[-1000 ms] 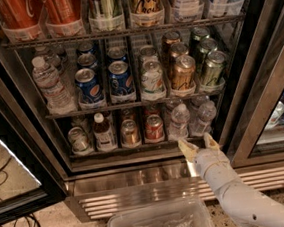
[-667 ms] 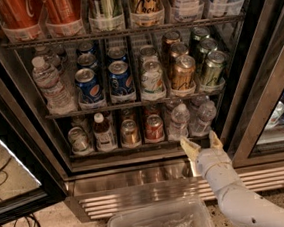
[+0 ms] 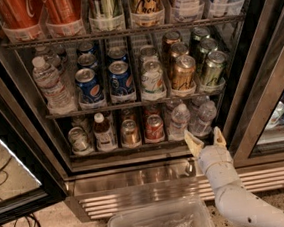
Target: Pick water bottle from bottom shelf of fridge
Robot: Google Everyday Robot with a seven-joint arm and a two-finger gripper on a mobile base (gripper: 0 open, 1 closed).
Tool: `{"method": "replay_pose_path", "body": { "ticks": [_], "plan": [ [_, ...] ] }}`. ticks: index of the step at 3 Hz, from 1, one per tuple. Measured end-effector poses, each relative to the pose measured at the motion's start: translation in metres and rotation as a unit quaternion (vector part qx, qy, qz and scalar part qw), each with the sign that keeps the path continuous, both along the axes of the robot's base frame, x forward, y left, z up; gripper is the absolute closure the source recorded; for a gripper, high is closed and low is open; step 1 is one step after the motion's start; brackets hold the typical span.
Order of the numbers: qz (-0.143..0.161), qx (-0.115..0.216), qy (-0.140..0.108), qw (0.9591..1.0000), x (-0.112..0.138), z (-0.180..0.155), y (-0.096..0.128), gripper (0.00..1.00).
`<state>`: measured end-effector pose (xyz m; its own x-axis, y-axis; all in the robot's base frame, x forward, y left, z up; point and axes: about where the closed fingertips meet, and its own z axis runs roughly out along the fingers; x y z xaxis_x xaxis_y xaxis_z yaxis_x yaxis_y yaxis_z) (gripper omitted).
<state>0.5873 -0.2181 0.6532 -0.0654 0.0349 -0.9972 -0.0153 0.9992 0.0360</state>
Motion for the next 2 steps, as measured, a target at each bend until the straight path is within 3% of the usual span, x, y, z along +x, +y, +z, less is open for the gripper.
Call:
{"method": "replay_pose_path", "body": {
  "ticks": [2],
  "plan": [
    [-0.014, -0.007, -0.030, 0.9994, 0.019, 0.006, -0.007, 0.33]
  ]
}}
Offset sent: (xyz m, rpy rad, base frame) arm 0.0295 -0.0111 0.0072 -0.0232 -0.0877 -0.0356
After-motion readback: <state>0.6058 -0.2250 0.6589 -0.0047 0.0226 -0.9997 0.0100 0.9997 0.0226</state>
